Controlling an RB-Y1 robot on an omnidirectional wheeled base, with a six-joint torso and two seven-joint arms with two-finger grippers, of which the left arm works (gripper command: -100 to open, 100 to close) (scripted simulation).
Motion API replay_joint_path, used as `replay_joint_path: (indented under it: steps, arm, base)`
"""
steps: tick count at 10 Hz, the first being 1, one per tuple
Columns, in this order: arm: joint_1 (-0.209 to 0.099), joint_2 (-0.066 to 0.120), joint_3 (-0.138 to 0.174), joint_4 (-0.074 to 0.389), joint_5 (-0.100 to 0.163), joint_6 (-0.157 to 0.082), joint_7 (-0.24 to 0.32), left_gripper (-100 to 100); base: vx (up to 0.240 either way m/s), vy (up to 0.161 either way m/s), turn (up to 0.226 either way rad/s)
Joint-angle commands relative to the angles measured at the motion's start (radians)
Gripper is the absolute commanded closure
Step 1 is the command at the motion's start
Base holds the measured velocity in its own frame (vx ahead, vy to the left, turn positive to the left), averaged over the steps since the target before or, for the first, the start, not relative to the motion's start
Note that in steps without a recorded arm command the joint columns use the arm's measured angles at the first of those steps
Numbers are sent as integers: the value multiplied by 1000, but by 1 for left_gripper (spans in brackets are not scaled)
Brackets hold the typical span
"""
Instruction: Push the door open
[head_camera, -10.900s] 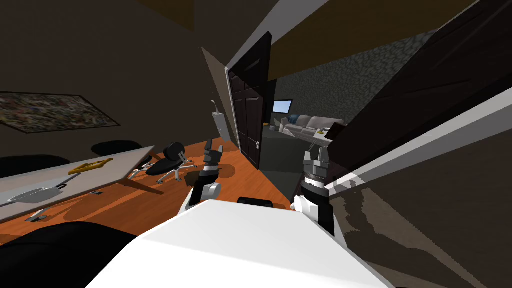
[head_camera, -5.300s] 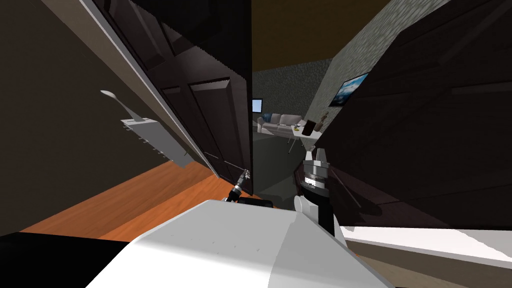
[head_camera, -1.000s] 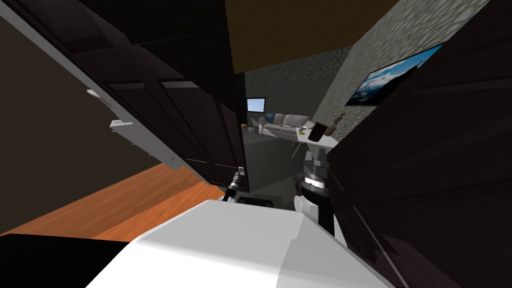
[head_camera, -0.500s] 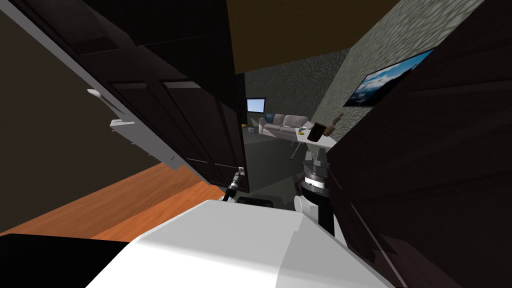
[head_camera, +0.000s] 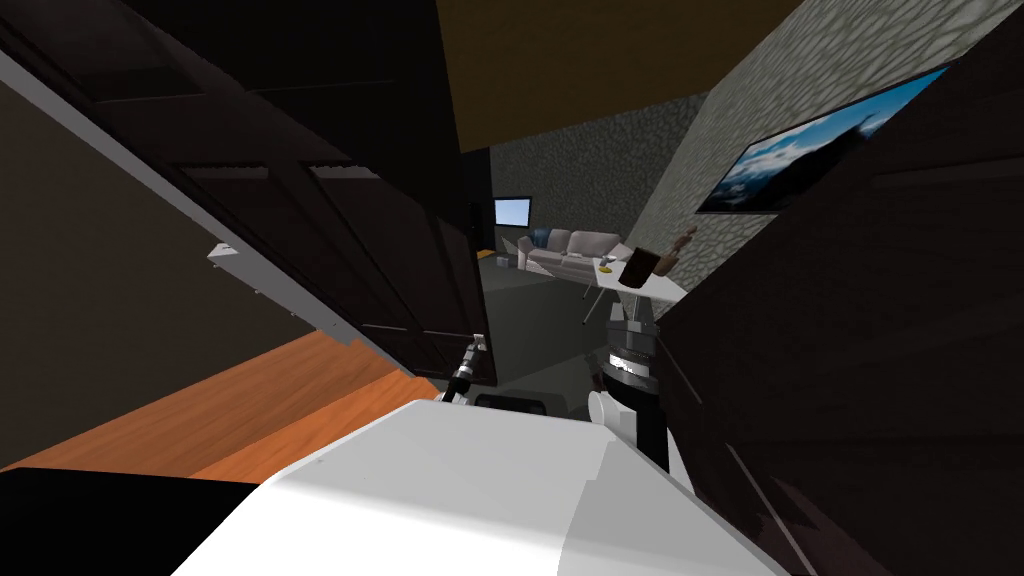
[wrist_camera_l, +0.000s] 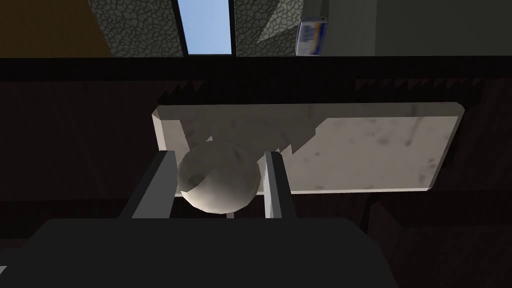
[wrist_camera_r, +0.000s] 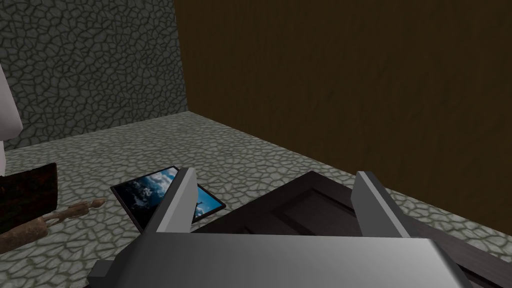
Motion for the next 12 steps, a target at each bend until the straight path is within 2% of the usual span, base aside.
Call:
replay_joint_path:
  steps: [1, 3, 4, 5, 6, 12]
  arm:
    - [-9, 13, 33, -1, 13, -2, -7, 100]
    - [-9, 13, 33, 3, 13, -2, -7, 100]
    - [-14, 15, 57, 4, 23, -1, -14, 100]
    - [-14, 15, 57, 4, 23, -1, -14, 100]
    - [-17, 17, 76, 7, 31, 0, -19, 100]
    - [-28, 16, 130, 18, 53, 2, -34, 100]
  base:
    - [235, -86, 68]
    - [108, -29, 14]
    - [118, -28, 56]
    - [129, -63, 43]
    - [167, -68, 91]
    - [150, -58, 50]
